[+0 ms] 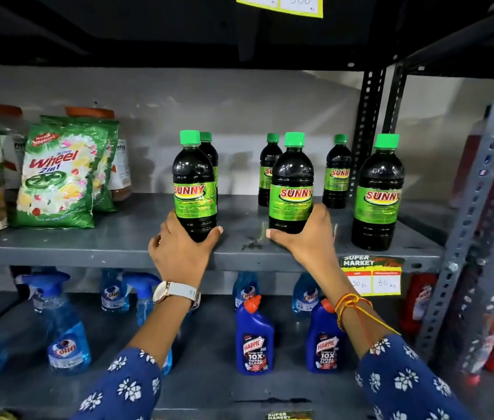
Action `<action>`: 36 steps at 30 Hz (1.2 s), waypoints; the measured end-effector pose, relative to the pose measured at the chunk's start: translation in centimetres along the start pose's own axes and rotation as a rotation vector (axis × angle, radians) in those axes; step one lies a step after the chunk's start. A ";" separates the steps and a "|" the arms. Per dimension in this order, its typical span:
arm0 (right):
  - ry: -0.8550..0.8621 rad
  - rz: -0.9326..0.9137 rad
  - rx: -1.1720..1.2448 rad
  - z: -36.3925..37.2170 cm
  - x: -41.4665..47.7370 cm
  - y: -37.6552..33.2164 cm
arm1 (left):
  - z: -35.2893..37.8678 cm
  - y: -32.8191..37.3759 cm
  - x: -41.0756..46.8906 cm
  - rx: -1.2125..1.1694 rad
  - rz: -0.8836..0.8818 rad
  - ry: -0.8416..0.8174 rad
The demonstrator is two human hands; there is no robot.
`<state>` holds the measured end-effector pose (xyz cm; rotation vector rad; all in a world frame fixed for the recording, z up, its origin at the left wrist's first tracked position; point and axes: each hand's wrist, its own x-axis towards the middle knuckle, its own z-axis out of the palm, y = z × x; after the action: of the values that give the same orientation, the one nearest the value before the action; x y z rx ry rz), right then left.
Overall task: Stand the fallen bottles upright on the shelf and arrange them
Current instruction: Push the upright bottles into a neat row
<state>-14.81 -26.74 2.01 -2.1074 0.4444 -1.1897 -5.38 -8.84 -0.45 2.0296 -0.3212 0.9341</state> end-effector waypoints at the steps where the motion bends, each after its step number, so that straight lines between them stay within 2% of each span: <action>1: 0.002 0.000 -0.007 0.0 -0.1 0.0 | 0.0 0.0 0.0 -0.001 -0.003 0.000; 18: -0.008 -0.019 -0.048 -0.1 -0.5 0.0 | -0.2 -0.1 0.0 -0.049 0.000 -0.030; 21: -0.005 -0.047 0.017 -1.0 -1.5 -0.3 | -0.5 0.2 -0.2 -0.046 -0.013 -0.015; 23: 0.103 -0.143 0.059 -2.5 -2.5 0.2 | -0.7 0.9 -1.0 -0.082 0.041 0.101; 25: 0.331 -0.269 0.000 -4.5 -3.1 1.3 | -0.7 2.5 -2.2 -0.152 0.170 0.212; 27: 0.511 -0.266 -0.043 -7.1 -2.5 2.8 | 0.1 4.9 -3.3 -0.246 0.259 0.176; 28: 0.522 -0.205 -0.035 -8.4 -2.0 3.7 | 0.7 6.4 -3.8 -0.284 0.271 0.115; 32: 0.228 0.124 0.007 -11.7 -0.2 6.8 | 3.4 10.9 -5.1 -0.298 0.213 -0.090; 34: 0.135 0.178 -0.063 -12.0 0.1 7.8 | 4.8 11.7 -5.4 -0.203 0.162 -0.129; 36: 0.119 0.175 -0.122 -11.9 0.3 8.2 | 5.8 11.8 -5.5 -0.098 0.113 -0.121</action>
<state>-24.51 -37.34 0.77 -2.0570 0.7571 -1.2154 -12.52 -21.14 0.60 1.9977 -0.5425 0.8488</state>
